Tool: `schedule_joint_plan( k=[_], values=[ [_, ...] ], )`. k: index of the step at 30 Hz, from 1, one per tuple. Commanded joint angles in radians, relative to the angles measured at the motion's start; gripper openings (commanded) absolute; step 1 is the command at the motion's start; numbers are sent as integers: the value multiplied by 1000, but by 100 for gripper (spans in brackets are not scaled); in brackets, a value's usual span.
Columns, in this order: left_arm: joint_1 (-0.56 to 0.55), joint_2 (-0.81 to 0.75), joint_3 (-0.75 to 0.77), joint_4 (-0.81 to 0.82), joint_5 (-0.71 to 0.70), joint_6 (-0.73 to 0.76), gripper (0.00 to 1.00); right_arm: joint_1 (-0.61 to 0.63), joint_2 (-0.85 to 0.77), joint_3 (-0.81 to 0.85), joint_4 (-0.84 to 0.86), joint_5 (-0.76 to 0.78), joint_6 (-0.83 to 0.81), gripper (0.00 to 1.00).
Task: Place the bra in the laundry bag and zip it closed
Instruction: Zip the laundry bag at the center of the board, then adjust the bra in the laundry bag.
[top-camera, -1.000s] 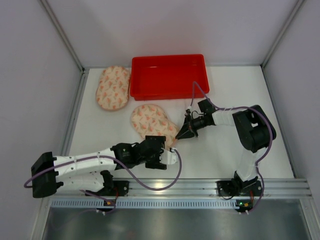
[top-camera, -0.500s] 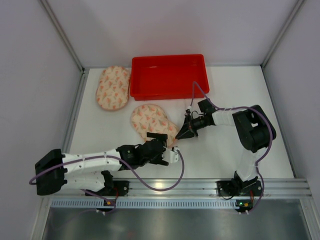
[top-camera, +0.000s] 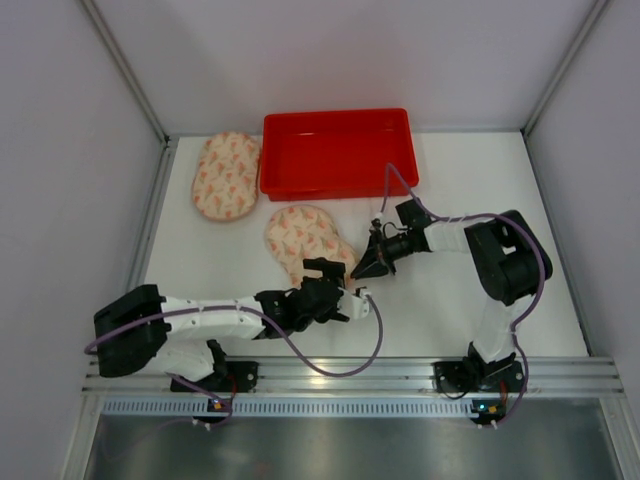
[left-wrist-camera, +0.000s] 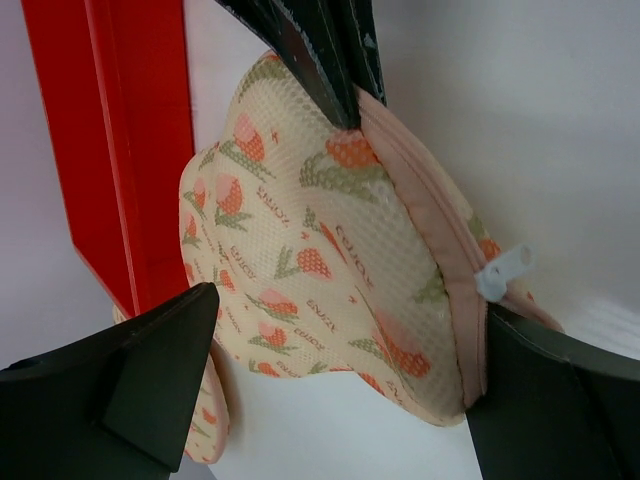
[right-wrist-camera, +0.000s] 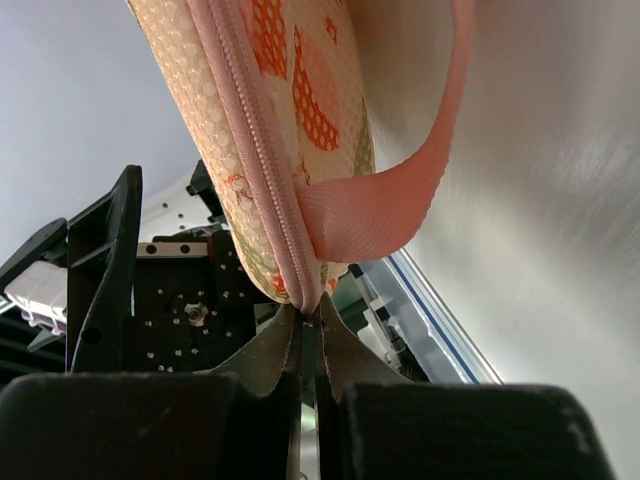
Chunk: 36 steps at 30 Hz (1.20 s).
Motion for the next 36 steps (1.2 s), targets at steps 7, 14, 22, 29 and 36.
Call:
schedule_joint_plan(
  k=[7, 14, 22, 29, 36],
  values=[
    [14, 124, 1, 354, -71, 9, 99, 33, -74, -29, 64, -58, 35, 0],
    [16, -6, 10, 59, 82, -42, 98, 26, -60, 3, 2, -39, -29, 0],
    [13, -250, 9, -255, 361, -63, 99, 21, -63, 20, -30, -30, -58, 0],
    [13, -329, 88, -471, 516, 17, 91, 14, -23, 63, -70, -36, -87, 0],
    [14, -199, 99, -393, 271, -49, 80, 15, -27, 37, -11, -59, -37, 0]
  ],
)
